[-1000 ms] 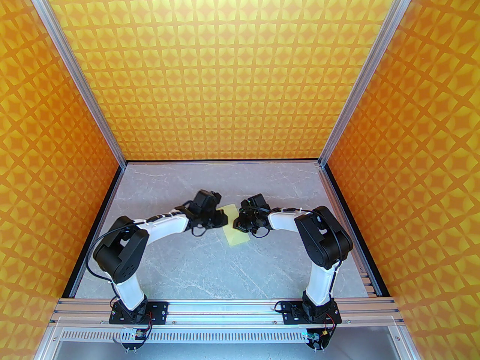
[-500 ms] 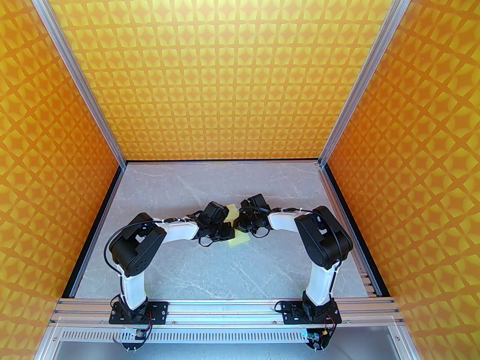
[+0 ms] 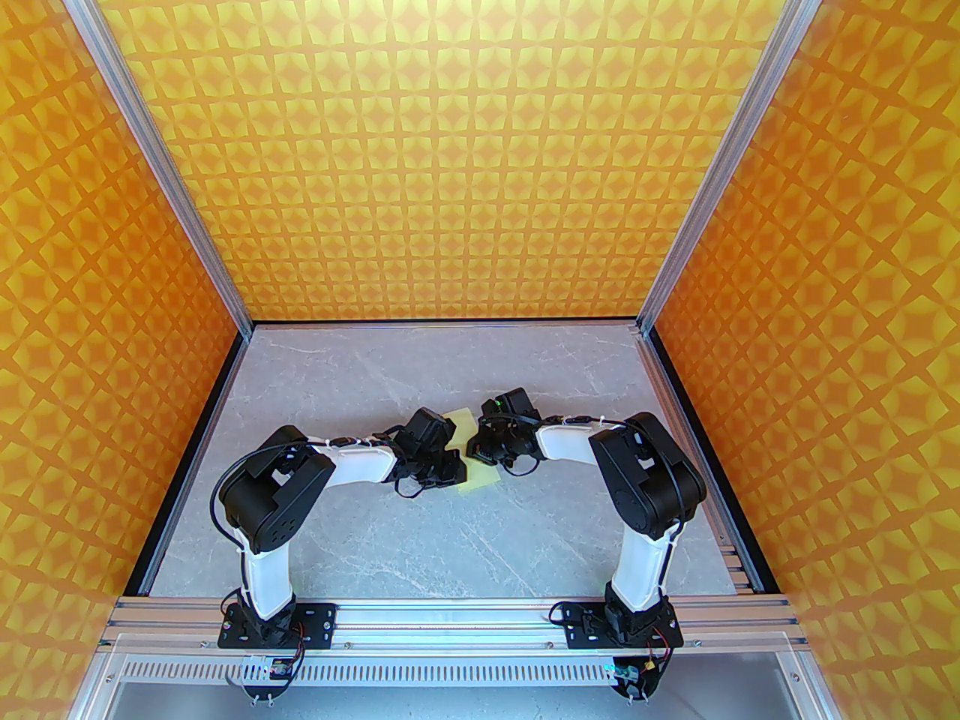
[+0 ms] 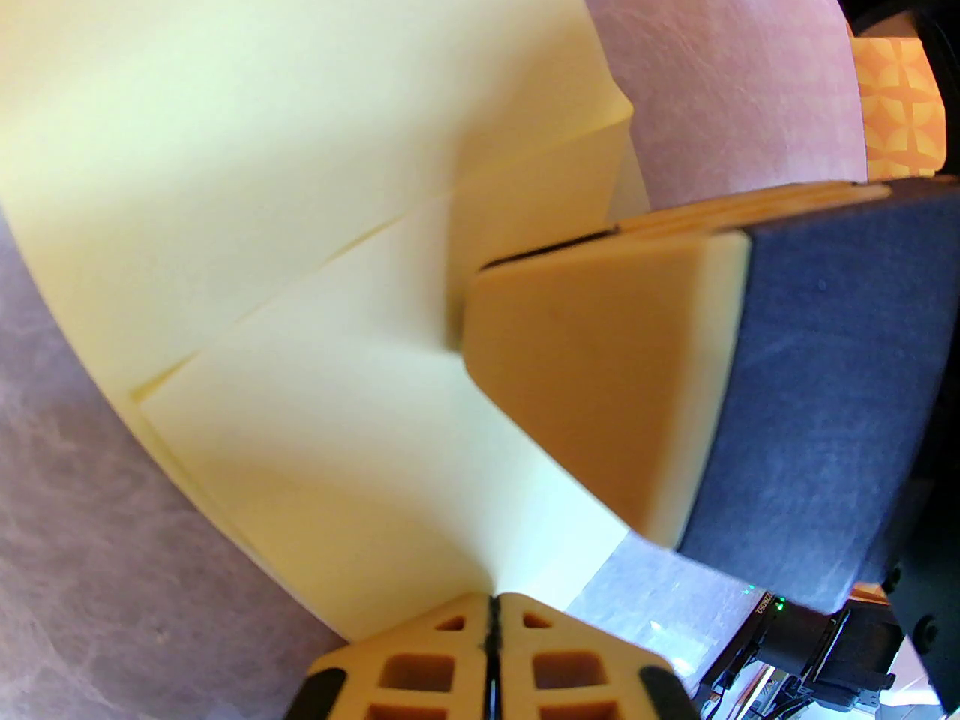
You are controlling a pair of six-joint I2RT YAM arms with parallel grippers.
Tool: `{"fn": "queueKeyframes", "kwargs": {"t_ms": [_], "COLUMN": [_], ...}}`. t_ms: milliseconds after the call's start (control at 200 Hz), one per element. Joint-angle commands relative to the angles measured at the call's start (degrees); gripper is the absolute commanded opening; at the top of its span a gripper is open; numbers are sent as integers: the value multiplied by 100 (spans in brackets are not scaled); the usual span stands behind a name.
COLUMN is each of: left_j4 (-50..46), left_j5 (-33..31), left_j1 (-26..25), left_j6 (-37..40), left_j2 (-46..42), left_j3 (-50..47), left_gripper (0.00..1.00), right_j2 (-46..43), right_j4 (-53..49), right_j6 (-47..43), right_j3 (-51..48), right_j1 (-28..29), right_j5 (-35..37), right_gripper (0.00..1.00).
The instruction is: Fold a paper plane with a square sheet of paper (fold left side to right side)
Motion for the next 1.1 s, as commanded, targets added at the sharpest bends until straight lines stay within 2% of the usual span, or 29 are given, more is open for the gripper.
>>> {"fn": "queueKeyframes", "kwargs": {"t_ms": [0,155,240,420,1095], "left_j4": [-415,-753,-1004,-1497,-1777], "left_j5": [-54,-185,-273,-460,-546], "left_j1": [-69,-132,-142,-159,-211], "left_j6": [171,270,332,439,623], "left_j2": [283,354,441,635,705], "left_j3": [68,144,222,347,414], "left_gripper": [7,5,0,0,0], "right_j2": [145,96,72,108,369], "right_j4": [-511,-493,-460,-260,7], "right_j6": [-74,-92,-114,-75,-447], "right_j3": [-246,-254,-295,-377,-212], "right_j1": [3,-7,-67,-219,-1246], "right_j5": [358,388,421,287,92], "right_gripper": [0,0,0,0,0]}}
